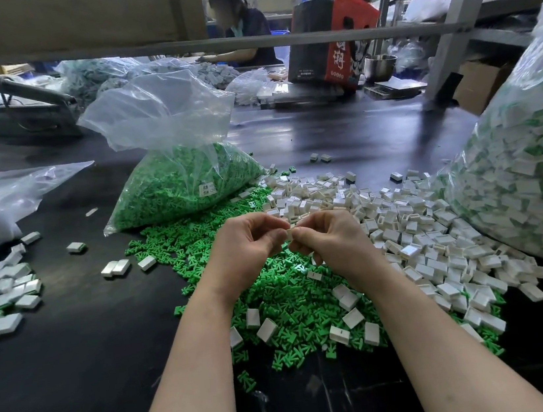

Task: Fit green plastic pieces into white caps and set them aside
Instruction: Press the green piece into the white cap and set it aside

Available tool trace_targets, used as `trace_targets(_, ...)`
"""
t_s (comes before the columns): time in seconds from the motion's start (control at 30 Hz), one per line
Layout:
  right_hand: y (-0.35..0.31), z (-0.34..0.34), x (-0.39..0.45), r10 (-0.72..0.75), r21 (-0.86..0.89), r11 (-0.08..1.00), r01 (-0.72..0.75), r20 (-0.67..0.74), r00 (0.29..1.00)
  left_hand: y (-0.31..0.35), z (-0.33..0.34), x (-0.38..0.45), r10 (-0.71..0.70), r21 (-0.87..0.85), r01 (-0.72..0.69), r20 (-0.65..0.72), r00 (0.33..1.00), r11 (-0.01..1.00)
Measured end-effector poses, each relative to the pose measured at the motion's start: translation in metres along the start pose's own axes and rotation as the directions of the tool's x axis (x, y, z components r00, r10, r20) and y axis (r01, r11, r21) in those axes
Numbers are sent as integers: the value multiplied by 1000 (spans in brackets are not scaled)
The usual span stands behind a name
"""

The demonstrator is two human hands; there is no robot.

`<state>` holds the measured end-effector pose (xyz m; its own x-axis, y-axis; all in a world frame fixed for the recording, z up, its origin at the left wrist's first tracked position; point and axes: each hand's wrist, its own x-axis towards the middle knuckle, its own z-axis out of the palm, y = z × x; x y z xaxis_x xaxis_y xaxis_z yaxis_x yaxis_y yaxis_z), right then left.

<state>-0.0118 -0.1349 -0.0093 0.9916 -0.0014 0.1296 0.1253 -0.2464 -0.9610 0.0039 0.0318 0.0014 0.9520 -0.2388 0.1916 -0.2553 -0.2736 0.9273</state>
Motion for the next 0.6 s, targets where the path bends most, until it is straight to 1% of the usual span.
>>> trace_targets(0.1,-1,2,0,-1,-34,999,0,-28,1000,-1,1,1,-8,-18,8,-18,1000,1000)
trace_targets(0.2,-2,5,1,-7,-114,994,1,-47,999,-2,1,2,-19,-16,19,-34,999,1000)
trace_targets(0.37,-3,9,2,-11,-185,983,4,-37,999,-2,2,1,-12,7,13,-44,999,1000)
trace_targets(0.47,-2,9,1,-8,-206,979,4,-18,1000,-1,2,1,-2,17,3,-47,999,1000)
trace_targets(0.6,-3,9,2,-29,-176,984,28,-6,1000,1,0,1,-42,-36,40,-64,997,999)
